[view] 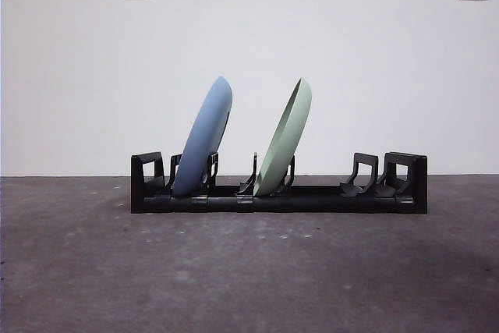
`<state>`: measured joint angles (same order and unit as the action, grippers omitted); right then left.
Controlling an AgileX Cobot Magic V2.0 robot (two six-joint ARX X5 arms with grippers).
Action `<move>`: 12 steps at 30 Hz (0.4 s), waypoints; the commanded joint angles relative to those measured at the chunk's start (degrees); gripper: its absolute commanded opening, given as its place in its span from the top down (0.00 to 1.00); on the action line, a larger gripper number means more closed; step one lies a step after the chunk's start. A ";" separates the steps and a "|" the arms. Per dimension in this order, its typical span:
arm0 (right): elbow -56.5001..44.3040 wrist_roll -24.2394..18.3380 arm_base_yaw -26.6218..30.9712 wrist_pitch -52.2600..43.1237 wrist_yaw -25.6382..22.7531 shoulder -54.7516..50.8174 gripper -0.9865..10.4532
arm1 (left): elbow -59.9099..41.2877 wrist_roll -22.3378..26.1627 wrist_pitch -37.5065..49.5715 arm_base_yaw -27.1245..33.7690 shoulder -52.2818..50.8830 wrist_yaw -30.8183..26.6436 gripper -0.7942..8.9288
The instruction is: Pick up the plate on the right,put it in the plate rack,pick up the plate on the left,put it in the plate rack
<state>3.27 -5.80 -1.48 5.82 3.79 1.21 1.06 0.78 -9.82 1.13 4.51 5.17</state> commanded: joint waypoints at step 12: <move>-2.47 1.27 0.04 4.61 -2.12 -0.76 0.91 | -0.57 -0.61 0.42 0.17 0.00 0.17 0.92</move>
<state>1.34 -5.26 -1.48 10.72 1.89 0.62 1.06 0.78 -9.80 1.13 4.54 5.17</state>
